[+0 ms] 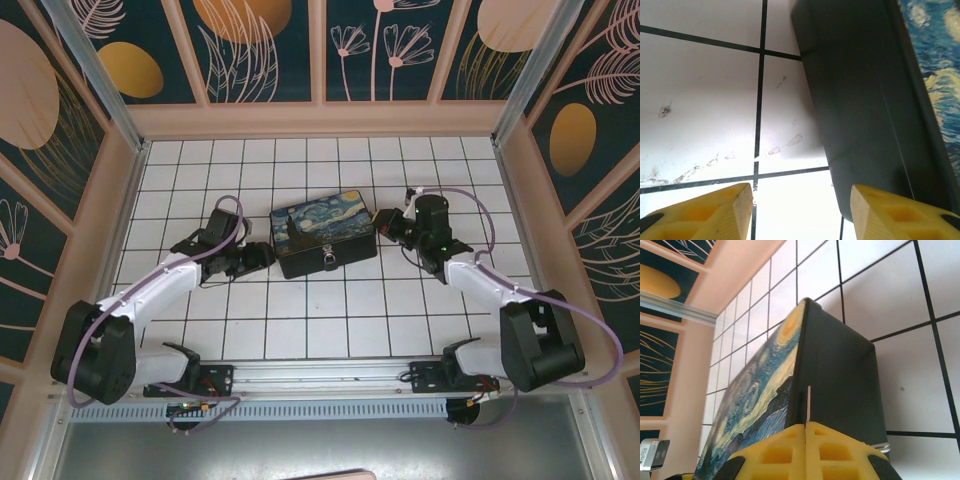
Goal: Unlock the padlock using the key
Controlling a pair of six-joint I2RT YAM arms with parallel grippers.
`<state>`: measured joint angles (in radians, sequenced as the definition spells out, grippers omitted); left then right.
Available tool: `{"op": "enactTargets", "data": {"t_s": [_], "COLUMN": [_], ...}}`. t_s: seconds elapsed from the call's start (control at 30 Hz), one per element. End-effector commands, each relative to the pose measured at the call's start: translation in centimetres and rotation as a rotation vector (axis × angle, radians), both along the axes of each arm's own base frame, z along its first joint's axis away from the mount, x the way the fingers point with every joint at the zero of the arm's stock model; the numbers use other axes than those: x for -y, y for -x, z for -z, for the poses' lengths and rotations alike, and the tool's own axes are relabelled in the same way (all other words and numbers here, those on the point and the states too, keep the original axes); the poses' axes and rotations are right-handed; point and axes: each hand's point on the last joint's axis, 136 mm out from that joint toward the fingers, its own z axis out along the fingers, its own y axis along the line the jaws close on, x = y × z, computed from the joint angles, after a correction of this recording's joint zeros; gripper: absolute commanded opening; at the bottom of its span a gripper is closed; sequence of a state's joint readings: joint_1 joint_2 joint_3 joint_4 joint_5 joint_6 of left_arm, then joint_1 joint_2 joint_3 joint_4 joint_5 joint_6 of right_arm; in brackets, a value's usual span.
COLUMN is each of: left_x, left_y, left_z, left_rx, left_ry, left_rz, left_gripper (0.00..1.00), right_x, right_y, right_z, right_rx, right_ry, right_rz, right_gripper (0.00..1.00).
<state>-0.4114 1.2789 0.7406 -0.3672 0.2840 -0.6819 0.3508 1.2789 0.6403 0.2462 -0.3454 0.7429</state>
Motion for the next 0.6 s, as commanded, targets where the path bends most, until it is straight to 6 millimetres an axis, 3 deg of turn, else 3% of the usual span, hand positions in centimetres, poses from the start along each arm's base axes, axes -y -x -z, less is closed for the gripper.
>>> {"op": "enactTargets", "data": {"t_s": [0.0,0.27,0.4,0.57], "left_x": [4.5,4.7,4.5,2.7], "left_y": [-2.1,-2.2,-2.5,-2.8], "left_z": [-8.0,-11.0,-10.6,-9.1], "left_rx": [0.196,0.247,0.245,0.247], "left_ry": [0.22,0.273,0.267,0.141], "left_rz": [0.097,0.084,0.065,0.018], "left_gripper": [0.54,0.54,0.54,0.58], "right_x": [-4.8,-4.7,-4.7,-1.9], "right_y": [4.3,5.6,5.7,4.9], "right_z": [-3.5,-5.6,-5.4,-5.0], "right_rx": [0.011,0.029,0.023,0.021], "right_ry": [-0.123,-0.174,-0.158,-0.108], "right_rz": [-0.236,-0.225,-0.22,-0.15], "right_gripper": [0.0,0.0,0.0,0.0]}}
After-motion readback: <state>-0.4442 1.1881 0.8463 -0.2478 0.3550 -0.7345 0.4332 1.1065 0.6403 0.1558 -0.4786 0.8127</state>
